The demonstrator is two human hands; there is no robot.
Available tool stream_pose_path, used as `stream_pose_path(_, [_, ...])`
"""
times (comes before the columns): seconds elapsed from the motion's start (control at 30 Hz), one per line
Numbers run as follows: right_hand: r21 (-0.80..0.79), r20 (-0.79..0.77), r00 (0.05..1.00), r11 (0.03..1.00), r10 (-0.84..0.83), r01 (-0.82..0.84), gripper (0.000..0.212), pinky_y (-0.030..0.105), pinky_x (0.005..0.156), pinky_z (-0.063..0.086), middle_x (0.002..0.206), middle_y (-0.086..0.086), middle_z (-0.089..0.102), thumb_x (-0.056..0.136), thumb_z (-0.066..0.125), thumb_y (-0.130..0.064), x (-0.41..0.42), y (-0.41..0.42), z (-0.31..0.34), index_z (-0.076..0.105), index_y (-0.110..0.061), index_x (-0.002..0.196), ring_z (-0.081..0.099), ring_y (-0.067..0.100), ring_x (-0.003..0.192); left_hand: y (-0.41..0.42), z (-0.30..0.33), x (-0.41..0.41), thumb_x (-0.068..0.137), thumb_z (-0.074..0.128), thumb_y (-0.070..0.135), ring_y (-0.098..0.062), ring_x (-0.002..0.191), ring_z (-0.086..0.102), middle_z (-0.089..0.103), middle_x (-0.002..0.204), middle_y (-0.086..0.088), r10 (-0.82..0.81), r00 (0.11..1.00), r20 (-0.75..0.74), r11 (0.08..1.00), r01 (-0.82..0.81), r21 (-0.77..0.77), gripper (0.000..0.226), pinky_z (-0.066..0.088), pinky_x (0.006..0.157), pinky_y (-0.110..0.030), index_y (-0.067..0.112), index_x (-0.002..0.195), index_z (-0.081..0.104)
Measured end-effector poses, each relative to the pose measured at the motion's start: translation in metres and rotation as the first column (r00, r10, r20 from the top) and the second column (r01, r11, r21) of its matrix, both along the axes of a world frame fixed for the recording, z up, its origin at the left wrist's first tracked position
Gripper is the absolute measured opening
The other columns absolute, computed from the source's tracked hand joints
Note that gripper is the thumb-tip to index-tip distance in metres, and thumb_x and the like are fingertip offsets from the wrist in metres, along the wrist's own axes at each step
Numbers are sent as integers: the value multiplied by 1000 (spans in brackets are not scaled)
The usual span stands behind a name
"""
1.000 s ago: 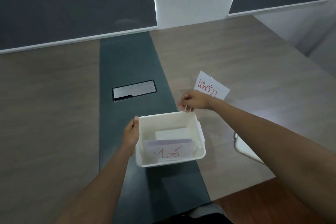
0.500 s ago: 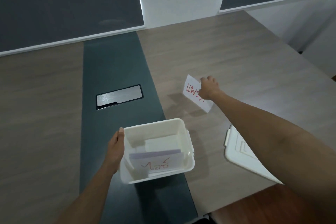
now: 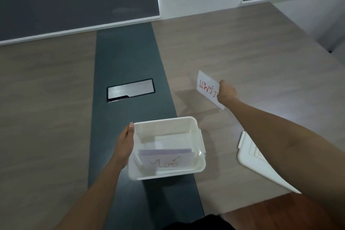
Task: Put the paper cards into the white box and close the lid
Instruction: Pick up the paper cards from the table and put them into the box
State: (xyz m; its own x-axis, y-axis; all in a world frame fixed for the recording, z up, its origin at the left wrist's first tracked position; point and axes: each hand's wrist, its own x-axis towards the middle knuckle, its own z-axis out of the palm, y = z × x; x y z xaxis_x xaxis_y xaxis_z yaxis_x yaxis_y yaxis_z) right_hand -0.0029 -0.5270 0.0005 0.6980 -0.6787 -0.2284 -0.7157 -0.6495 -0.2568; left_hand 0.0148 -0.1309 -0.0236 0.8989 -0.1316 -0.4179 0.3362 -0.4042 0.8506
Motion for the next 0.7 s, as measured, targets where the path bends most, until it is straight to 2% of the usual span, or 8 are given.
stream_pose_path(0.07, [-7, 23, 1000, 1000, 0, 0, 27, 43, 78, 53, 115, 16, 64, 90, 58, -6, 3, 5, 8, 47, -6, 115, 64, 36, 103, 2, -1, 0, 103, 37, 51, -1, 99, 56, 62, 101, 22, -12, 1000, -8, 1000, 12, 3, 28, 37, 94, -27, 37, 101, 61])
stream_pose_path(0.2, [2, 71, 997, 1000, 26, -27, 35, 43, 87, 52, 119, 17, 63, 89, 61, -9, 13, 17, 36, 47, -6, 122, 62, 36, 109, 1, 3, -2, 103, 37, 51, -6, 104, 57, 63, 109, 14, -4, 1000, -17, 1000, 4, -5, 34, 40, 91, -24, 31, 112, 64])
stream_pose_path(0.37, [-16, 172, 980, 995, 97, -96, 34, 37, 75, 45, 121, 16, 64, 91, 54, -4, 24, 42, 89, 49, -6, 125, 62, 36, 110, -4, 10, -4, 105, 37, 44, -12, 108, 51, 57, 100, 20, 10, 999, -40, 1000, -11, -17, 27, 34, 93, -27, 33, 103, 61])
stream_pose_path(0.47, [-23, 225, 959, 985, 174, -174, 35, 32, 71, 40, 120, 16, 65, 91, 52, -3, 23, 66, 119, 50, -6, 126, 62, 34, 108, 0, 9, -4, 105, 35, 46, -9, 118, 44, 51, 124, 13, -12, 999, -43, 999, 10, -40, 47, 31, 99, -26, 20, 140, 52])
stream_pose_path(0.53, [-14, 246, 941, 971, 234, -238, 37, 30, 69, 39, 121, 15, 66, 93, 51, -5, 18, 84, 136, 50, -7, 130, 63, 33, 108, 1, 8, -2, 105, 35, 47, -11, 125, 44, 49, 135, 9, -21, 998, -66, 999, 18, -47, 53, 29, 102, -26, 17, 146, 47])
stream_pose_path(0.6, [4, 262, 922, 955, 285, -296, 38, 29, 68, 40, 122, 13, 67, 94, 50, -6, 12, 97, 149, 50, -8, 132, 64, 31, 107, 2, 8, -2, 104, 36, 49, -14, 130, 45, 49, 139, 10, -22, 996, -92, 999, 17, -51, 52, 31, 105, -26, 18, 145, 48])
stream_pose_path(0.63, [11, 263, 914, 947, 307, -321, 38, 29, 67, 41, 122, 12, 67, 94, 49, -6, 9, 103, 154, 50, -9, 132, 65, 30, 107, 2, 10, -3, 104, 35, 49, -15, 126, 50, 55, 136, 9, -25, 995, -98, 998, 20, -57, 48, 34, 103, -28, 20, 140, 52])
stream_pose_path(0.7, [14, 248, 903, 931, 350, -365, 37, 30, 69, 43, 122, 11, 67, 92, 48, -6, 2, 111, 163, 53, -12, 129, 64, 30, 107, 2, 18, -6, 105, 34, 45, -11, 105, 56, 63, 113, 11, -32, 994, -105, 997, 24, -75, 35, 35, 95, -26, 25, 124, 55])
